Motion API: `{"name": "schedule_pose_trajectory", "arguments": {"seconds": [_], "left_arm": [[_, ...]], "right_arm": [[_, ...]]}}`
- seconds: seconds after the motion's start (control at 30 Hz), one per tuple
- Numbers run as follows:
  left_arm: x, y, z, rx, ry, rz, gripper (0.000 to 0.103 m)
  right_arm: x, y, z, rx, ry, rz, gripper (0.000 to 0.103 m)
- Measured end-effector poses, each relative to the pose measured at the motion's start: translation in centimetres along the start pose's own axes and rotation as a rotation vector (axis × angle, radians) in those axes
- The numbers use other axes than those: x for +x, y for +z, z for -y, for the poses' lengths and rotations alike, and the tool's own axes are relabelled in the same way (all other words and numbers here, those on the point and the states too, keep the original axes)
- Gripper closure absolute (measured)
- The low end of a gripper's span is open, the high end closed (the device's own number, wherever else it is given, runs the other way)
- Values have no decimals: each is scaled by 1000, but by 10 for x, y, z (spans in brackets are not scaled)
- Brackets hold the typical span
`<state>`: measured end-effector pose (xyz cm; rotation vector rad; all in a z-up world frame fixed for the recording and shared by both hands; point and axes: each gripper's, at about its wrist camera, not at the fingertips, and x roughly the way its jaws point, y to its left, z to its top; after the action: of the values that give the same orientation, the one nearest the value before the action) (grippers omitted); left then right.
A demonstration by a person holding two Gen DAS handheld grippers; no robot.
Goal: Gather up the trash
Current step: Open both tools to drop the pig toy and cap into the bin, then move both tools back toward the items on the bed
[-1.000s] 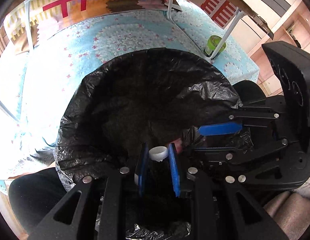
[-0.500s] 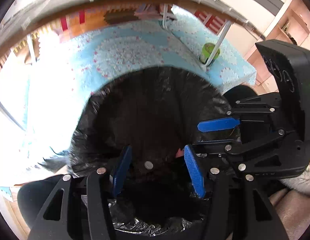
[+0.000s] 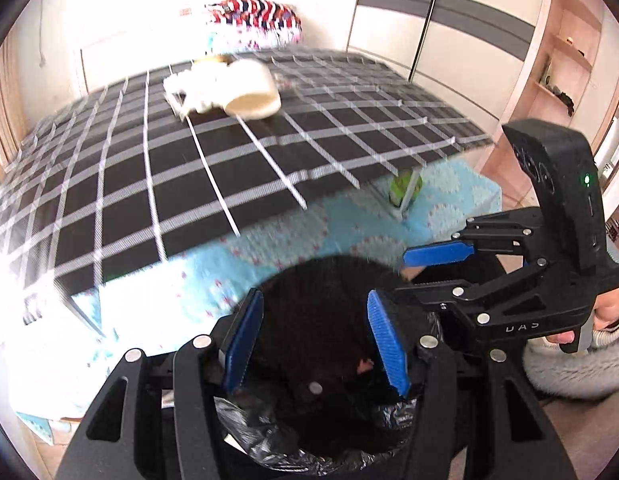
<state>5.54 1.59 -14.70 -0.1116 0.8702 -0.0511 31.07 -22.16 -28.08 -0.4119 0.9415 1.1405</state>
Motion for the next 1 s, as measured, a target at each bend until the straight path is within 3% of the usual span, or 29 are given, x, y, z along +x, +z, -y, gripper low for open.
{"name": "schedule_pose_trajectory", "arguments": {"seconds": [0.53, 1.0], "left_arm": [[-21, 65, -30, 51, 120, 115, 51], [15, 125, -75, 8, 168, 99, 51]], "right_arm": [[-41, 69, 22, 22, -12, 161, 59], [-26, 144, 48, 129, 40, 197, 50]]}}
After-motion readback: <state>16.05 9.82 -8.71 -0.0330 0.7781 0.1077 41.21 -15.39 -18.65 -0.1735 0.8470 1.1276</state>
